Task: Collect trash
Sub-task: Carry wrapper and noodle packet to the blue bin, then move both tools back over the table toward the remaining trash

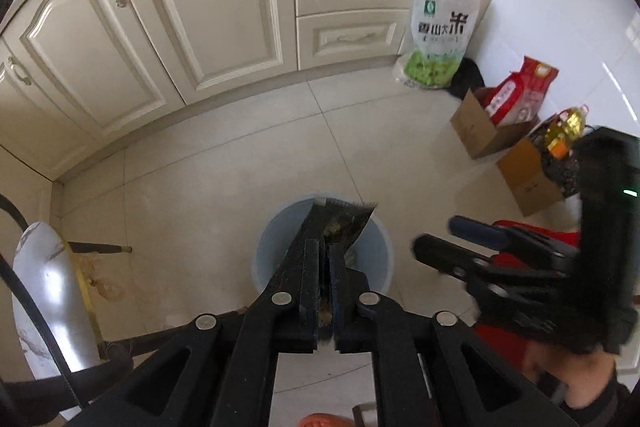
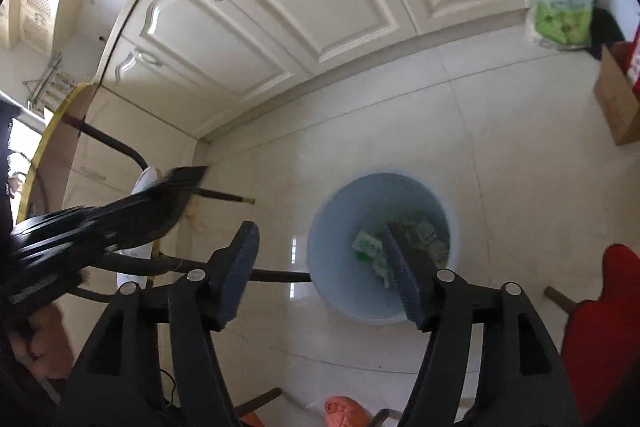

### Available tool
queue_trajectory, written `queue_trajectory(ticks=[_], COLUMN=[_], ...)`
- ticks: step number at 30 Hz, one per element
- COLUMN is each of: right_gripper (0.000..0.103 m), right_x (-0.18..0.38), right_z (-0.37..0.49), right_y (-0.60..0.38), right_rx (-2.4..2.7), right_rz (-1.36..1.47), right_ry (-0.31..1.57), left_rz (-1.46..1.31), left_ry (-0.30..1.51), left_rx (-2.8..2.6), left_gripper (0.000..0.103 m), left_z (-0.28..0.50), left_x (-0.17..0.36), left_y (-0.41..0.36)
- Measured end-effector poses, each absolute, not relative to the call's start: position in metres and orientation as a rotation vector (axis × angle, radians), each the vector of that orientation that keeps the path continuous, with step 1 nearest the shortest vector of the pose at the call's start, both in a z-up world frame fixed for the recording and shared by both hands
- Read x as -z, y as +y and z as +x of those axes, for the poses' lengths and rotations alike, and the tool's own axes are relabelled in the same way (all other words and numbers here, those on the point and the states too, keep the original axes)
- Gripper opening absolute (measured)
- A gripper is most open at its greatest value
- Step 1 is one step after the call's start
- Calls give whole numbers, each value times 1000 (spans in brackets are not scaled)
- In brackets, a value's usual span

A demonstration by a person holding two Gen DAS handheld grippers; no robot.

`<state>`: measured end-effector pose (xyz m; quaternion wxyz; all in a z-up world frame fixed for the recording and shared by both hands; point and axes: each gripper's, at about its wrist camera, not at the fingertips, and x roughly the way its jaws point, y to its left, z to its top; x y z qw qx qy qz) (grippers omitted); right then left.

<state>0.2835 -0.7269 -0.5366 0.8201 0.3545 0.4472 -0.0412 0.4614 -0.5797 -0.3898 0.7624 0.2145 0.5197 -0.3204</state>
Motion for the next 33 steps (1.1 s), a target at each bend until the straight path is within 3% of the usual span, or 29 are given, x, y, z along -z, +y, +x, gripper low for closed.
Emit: queue_trajectory(ticks=[1, 3, 5, 13, 17, 23, 26, 28, 33], right_gripper=[65, 72, 74, 84, 90, 96, 97, 103, 103], right_x=[532, 522, 512, 439, 375, 283, 244, 224, 192], right_z=[280, 276, 272, 273, 271, 275, 281, 287, 312], right_y=[-730, -731, -731, -699, -664, -588, -541, -511, -439], right_rx=[100, 123, 133, 106, 48, -36, -82, -111, -183], right_rz=[745, 720, 701, 658, 584, 445, 372, 334, 247], right_ry=[948, 938, 928, 824, 735, 629, 593, 582, 575], left_rz=[478, 489, 487, 467, 362, 261, 226, 207, 148], left_ry=[1133, 1102, 1055, 923, 854, 707, 650, 612, 546], left_rx=[680, 631, 618, 617, 637, 584, 529, 489, 383], left_gripper=[14, 42, 55, 56, 56, 75, 77, 81, 91], left_z=[466, 463, 459, 412, 378, 343, 328, 317, 288], left_x=[395, 395, 388, 334, 285, 218, 196, 182, 160], left_y=[-591, -594, -595, -559, -498, -387, -336, -296, -210])
